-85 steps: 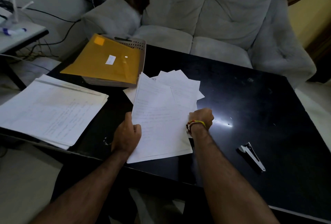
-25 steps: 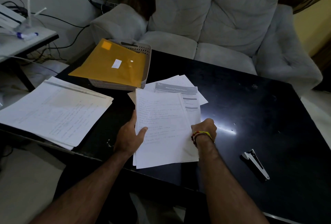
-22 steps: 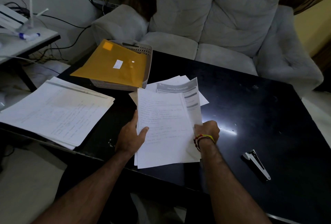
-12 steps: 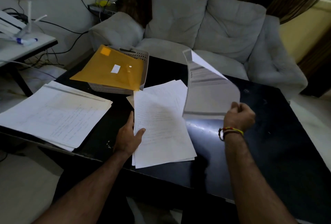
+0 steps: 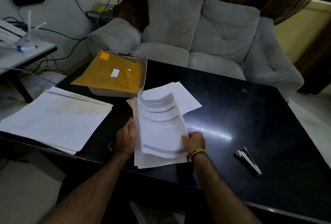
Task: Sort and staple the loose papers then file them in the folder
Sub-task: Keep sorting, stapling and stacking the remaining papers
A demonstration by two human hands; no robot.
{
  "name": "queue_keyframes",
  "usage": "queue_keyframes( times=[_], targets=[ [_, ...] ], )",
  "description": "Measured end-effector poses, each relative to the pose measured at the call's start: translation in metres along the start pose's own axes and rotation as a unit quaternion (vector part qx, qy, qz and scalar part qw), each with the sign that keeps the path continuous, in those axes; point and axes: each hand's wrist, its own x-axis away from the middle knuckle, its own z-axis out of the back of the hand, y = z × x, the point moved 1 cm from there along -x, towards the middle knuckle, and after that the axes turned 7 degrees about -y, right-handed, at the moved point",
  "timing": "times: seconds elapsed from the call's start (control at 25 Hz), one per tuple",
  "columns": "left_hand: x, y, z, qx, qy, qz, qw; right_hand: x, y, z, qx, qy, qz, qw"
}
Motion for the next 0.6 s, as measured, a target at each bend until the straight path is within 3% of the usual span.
queue_keyframes(
  times=[0.12, 0.24, 0.36, 0.48, 0.6],
  targets=[
    [-0.002, 0.001, -0.001, -0.008, -0.011, 0.003, 1.000, -0.010, 0.003, -0.002, 0.060, -0.063, 0.008, 0.996],
    [-0.003, -0.001, -0.001, -0.081, -0.033, -0.039, 0.995, -0.013, -0.001, 0.011, 0.020, -0.152, 0.011, 0.988],
    [-0.006, -0.001, -0.002, -0.090, -0.035, -0.015, 0.995, -0.018, -0.001, 0.023, -0.028, -0.198, 0.033, 0.979],
    [-0.006, 0.005, -0.001, -0.005, -0.033, 0.024, 0.999, -0.016, 0.013, 0.025, -0.112, -0.138, 0.036, 0.983],
    [0.006, 0.027, 0.002, 0.066, -0.017, -0.024, 0.997, -0.001, 0.031, 0.022, -0.158, -0.019, 0.050, 0.986]
  ],
)
